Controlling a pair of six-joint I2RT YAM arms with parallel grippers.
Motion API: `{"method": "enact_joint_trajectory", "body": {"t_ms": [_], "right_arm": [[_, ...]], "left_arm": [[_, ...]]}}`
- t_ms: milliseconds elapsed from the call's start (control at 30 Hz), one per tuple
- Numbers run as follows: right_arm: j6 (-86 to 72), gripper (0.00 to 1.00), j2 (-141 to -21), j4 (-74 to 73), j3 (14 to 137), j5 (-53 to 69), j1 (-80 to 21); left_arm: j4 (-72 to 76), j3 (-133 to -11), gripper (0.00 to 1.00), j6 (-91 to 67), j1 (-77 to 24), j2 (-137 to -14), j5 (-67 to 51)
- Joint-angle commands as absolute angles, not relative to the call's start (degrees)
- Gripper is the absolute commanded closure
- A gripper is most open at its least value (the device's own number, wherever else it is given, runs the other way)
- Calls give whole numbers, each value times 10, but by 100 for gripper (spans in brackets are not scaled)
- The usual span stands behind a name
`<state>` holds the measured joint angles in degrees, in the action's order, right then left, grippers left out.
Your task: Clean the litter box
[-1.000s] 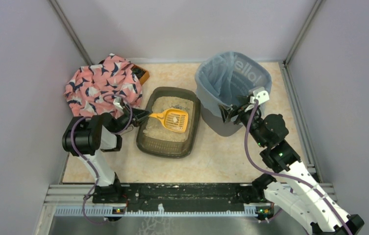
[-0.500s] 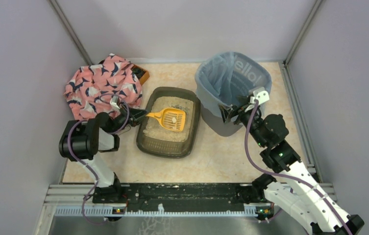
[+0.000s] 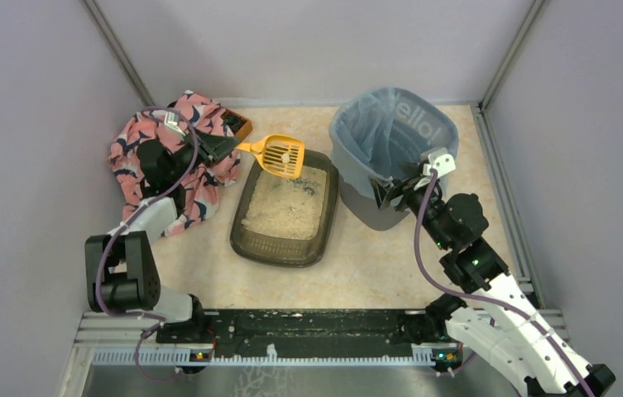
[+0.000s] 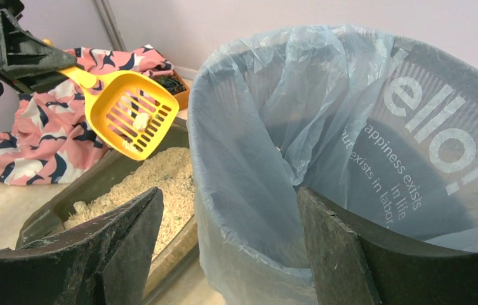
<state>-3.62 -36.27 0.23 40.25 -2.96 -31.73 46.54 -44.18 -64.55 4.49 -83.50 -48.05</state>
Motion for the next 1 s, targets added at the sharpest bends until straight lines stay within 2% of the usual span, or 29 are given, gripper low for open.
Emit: {"method": "enact_joint_trajectory", "body": {"t_ms": [0, 333, 500, 833, 967], "right_arm": [[-46, 22, -359, -38, 414, -30, -317], [-46, 22, -350, -39, 416, -31, -317], [-45, 22, -345, -41, 416, -33, -317], [-44, 22, -328, -49, 422, -37, -317], [-44, 22, -313, -61, 424, -39, -317]], "left_arm": [[365, -482, 100, -609, 41, -825, -469], [347, -620, 100, -669, 19, -849, -439], [340, -728, 100, -693, 3, -885, -416], [290, -977, 100, -671, -131, -1018, -376], [263, -1044, 100, -579, -183, -1069, -387]]}}
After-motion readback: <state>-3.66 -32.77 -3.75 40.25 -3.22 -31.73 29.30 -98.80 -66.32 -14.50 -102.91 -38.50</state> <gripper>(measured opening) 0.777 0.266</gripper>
